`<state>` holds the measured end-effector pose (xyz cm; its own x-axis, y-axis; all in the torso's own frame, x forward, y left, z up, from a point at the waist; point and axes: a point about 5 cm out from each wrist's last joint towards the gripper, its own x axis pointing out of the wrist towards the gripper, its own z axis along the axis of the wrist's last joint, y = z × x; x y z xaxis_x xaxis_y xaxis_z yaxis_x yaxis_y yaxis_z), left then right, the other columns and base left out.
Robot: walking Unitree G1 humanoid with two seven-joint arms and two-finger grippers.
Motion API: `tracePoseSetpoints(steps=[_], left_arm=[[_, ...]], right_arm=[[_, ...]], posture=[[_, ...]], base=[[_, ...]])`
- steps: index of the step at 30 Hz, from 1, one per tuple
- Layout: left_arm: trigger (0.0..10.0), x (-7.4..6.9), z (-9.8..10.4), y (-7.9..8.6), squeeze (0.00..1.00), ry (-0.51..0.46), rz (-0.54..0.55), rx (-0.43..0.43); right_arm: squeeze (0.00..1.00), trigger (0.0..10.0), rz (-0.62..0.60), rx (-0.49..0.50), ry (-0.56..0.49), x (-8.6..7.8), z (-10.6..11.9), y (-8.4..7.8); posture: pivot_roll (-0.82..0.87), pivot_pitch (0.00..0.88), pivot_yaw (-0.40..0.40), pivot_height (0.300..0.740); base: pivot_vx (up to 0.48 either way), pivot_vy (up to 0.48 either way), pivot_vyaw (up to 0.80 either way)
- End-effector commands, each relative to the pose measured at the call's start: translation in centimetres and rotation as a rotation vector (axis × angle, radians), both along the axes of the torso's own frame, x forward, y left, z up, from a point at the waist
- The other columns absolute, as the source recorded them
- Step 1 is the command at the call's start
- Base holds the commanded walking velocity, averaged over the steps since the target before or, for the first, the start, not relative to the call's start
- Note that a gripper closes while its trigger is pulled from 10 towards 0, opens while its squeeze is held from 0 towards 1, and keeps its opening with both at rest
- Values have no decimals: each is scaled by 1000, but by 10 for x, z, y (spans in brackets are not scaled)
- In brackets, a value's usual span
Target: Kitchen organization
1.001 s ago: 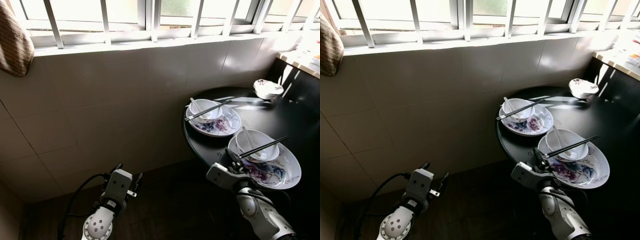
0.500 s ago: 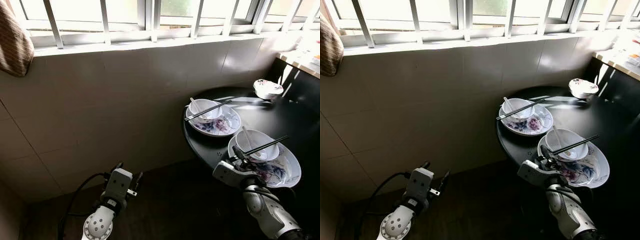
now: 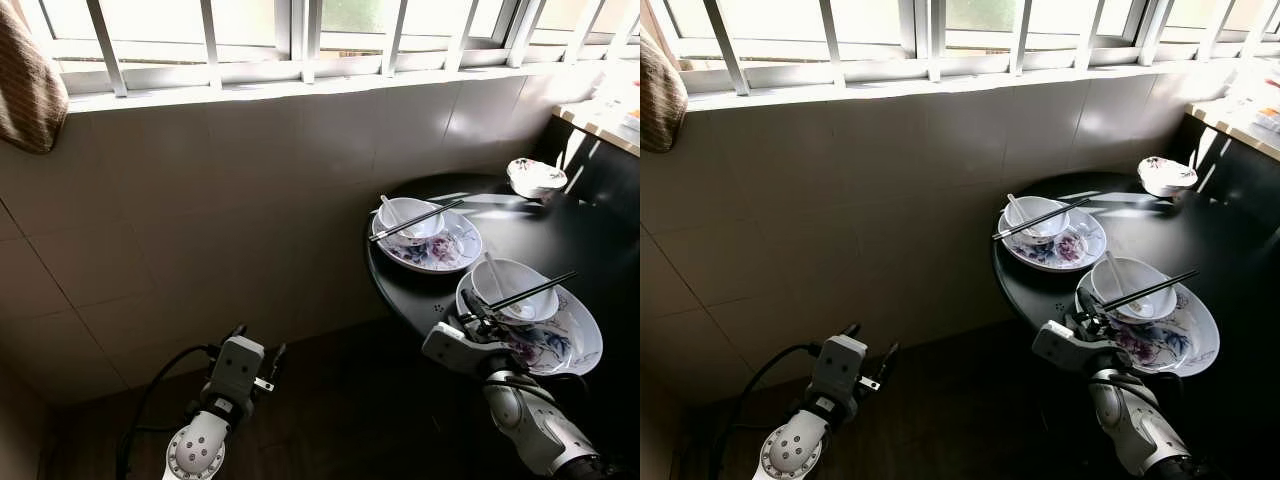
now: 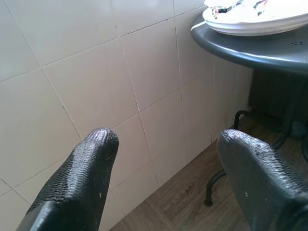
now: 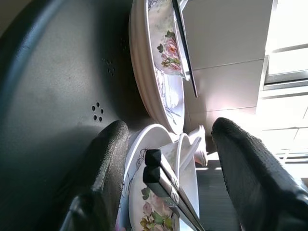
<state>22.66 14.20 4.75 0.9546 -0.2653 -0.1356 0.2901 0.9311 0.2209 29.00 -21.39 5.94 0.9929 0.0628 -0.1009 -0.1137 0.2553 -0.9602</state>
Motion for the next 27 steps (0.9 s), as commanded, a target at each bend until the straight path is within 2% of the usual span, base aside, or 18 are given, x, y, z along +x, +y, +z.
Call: tracePoseSetpoints(steps=[1,9,27], left_arm=[[10000,1,-2,2,0,13,2,-5],[10000,1,-2,1,0,16,1,-8],[10000,1,-4,-1,0,23,-2,-20]], right_arm=[[0,10000,-4,-37,-17,2,2,-4],[0,10000,-50,-71,-3,1,-2,-11],[0,10000,-48,-112,-33,3,1,-12]], posture=[[9,0,-39,740],[12,0,-40,740],[8,0,-42,740]], base=[[0,0,0],[0,0,0],[0,0,0]])
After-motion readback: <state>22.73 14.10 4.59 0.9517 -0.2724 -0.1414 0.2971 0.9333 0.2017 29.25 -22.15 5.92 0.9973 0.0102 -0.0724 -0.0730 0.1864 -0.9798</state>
